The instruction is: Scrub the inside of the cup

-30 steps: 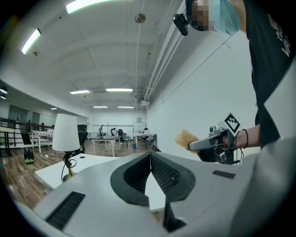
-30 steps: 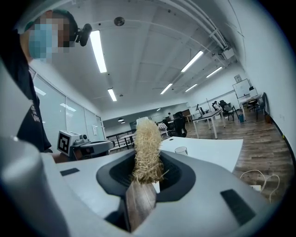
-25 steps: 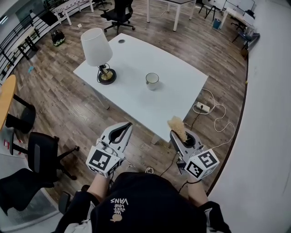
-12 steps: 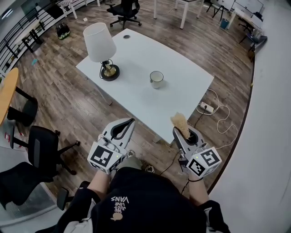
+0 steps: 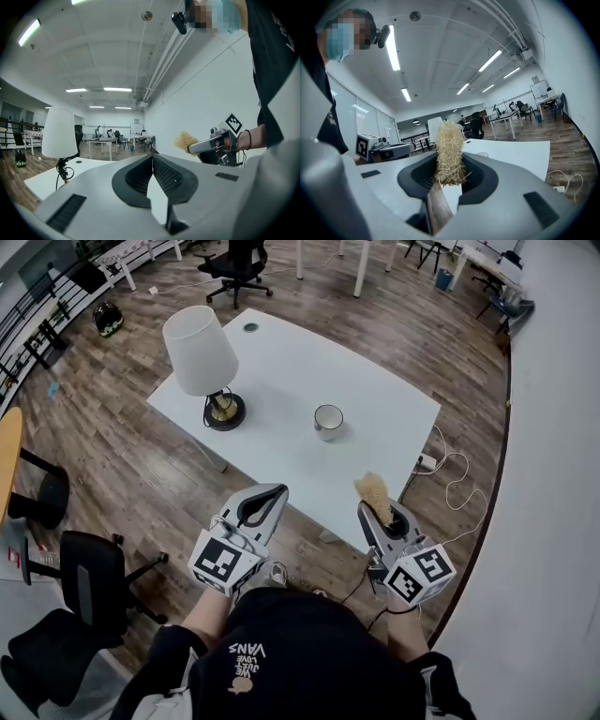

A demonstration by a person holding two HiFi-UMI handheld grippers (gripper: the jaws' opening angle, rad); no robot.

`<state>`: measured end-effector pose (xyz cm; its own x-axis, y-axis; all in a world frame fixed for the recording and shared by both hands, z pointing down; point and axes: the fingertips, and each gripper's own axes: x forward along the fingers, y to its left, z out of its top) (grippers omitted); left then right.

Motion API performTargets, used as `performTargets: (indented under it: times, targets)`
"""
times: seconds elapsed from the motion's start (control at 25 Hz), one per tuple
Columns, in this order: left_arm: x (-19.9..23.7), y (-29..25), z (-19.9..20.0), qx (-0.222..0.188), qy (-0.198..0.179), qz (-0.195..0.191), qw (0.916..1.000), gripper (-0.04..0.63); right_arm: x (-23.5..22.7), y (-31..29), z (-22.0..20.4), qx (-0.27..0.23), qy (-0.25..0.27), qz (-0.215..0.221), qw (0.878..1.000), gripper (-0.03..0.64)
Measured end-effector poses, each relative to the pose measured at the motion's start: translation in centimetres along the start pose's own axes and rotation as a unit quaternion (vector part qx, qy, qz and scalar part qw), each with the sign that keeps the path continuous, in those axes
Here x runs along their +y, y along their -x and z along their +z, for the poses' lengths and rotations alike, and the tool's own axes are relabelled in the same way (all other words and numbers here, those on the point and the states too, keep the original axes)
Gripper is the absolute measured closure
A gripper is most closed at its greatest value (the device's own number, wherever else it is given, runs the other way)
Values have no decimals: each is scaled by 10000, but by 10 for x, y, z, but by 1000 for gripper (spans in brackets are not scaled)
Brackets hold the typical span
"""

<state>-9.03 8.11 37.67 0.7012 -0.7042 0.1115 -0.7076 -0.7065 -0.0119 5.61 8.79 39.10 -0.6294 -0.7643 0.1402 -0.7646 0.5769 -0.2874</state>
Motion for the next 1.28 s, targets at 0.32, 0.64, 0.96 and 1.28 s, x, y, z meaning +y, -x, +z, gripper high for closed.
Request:
performTargets:
  times: [0.32,0.64,0.96,1.28]
  targets:
    - [37,-8,-4,-61,22,-351,9994,584,-1,-32,-3,-63,-68,-415,9991,517]
    - [49,-37,-13,-72,95,-528,9985,584,-23,-39,-1,-35,-140,-635,9979,517]
    - [52,-89,-6,-32,144,-458,9988,584,-68,-54,12,76,-171,-447,9988,517]
    - [57,-130,-8,-67,92,-246,9996,584,-107,-74,18,210,-112,-112,9997,517]
